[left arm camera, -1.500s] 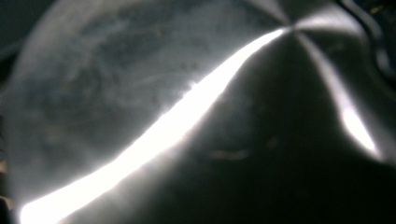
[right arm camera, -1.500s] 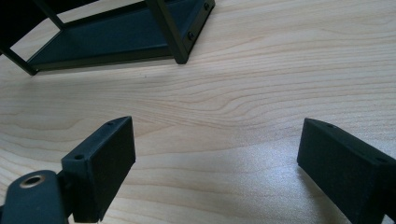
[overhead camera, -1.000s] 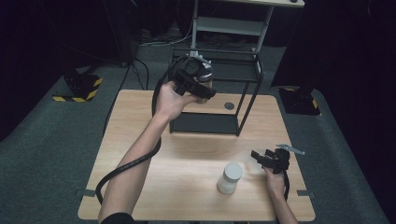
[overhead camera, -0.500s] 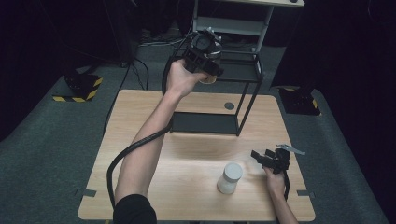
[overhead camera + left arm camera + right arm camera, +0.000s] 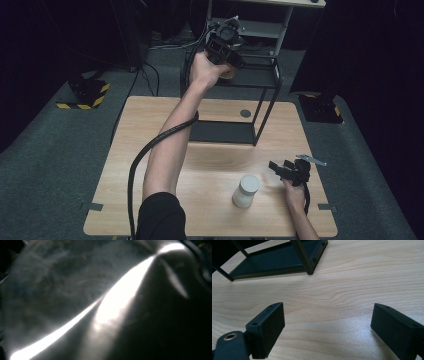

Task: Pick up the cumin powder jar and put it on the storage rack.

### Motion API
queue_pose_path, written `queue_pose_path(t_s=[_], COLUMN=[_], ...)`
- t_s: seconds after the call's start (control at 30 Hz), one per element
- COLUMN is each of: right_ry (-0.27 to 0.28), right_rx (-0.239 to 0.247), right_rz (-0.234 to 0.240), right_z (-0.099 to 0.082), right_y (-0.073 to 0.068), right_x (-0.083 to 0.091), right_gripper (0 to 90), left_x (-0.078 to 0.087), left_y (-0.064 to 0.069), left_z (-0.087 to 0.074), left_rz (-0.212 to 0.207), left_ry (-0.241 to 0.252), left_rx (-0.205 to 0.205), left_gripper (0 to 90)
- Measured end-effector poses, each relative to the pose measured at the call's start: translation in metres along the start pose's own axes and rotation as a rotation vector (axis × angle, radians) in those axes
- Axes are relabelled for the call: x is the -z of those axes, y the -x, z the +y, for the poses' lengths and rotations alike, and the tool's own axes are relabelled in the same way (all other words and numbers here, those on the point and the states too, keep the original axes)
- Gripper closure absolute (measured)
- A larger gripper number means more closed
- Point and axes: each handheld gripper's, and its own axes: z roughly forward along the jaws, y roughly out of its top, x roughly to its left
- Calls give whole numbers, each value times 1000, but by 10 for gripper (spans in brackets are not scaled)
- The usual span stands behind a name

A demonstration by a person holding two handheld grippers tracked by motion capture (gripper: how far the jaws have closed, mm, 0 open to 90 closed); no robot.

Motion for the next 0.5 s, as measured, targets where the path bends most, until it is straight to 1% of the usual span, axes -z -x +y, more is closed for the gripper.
queue_pose_path(t_s=[0.17, 0.2, 0.23, 0.27, 0.33, 0.37, 0.43, 0.5], right_ry=[-1, -1, -1, 0, -2, -1, -1, -1], right_rx=[0, 1, 1, 1, 1, 1, 1, 1], right_rz=[-2, -2, -2, -2, -2, -1, -1, -1], right_z=[0, 0, 0, 0, 0, 0, 0, 0], right_y=[-1, 0, 0, -1, 0, 0, 0, 0], right_x=[0, 0, 0, 0, 0, 0, 0, 0], right_gripper=[107, 106, 106, 107, 107, 107, 107, 107], left_x=[-10, -13, -13, -17, -18, -22, -23, -26], left_y=[-5, -6, -6, -5, -5, -7, -8, -10], left_z=[3, 3, 3, 4, 3, 1, 1, -2], left_rz=[4, -4, -4, 4, 1, -3, -4, -11], left_ry=[-10, -10, -10, -26, -28, -32, -35, -35], left_rx=[27, 30, 30, 18, 18, 26, 27, 37], left_gripper=[313, 313, 312, 313, 312, 312, 312, 312])
